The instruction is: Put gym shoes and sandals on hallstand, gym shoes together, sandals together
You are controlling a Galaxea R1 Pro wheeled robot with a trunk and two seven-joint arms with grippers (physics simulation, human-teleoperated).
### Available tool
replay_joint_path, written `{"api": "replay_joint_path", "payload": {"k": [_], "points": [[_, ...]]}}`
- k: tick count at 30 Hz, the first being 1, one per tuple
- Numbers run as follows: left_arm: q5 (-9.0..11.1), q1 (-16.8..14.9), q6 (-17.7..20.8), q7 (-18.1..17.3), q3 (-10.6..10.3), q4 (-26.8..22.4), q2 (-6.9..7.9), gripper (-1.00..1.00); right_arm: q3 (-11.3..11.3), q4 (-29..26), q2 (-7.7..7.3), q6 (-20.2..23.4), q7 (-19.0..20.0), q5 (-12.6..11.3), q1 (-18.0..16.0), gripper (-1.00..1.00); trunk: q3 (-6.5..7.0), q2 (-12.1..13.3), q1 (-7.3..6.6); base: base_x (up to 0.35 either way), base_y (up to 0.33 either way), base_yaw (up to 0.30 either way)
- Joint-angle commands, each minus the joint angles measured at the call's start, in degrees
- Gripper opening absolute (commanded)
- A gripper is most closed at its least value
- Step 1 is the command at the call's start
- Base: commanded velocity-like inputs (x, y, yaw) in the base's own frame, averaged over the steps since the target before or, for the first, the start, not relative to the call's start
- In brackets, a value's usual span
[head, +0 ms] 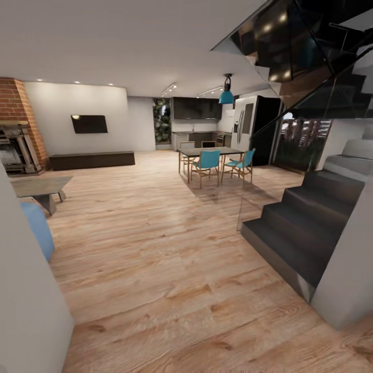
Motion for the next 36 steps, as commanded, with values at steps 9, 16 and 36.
{"api": "replay_joint_path", "payload": {"k": [9,16,36], "points": [[0.4,0.0,-0.2,0.0,0.0,0.0,0.0,1.0,0.0,0.1,-0.17,-0.2,0.0,-0.3,-0.1,1.0,-0.06,0.0,0.0,-0.101,-0.246,-0.3],[0.5,0.0,-0.2,0.0,0.0,0.0,0.0,1.0,0.0,0.1,-0.22,-0.2,0.0,-0.2,-0.1,1.0,-0.06,0.0,0.0,-0.246,-0.184,-0.3],[0.6,0.0,-0.2,0.0,0.2,0.0,0.09,1.0,0.0,0.1,-0.29,-0.2,0.0,-0.2,-0.1,1.0,-0.06,0.0,0.0,-0.095,-0.049,-0.3]]}}
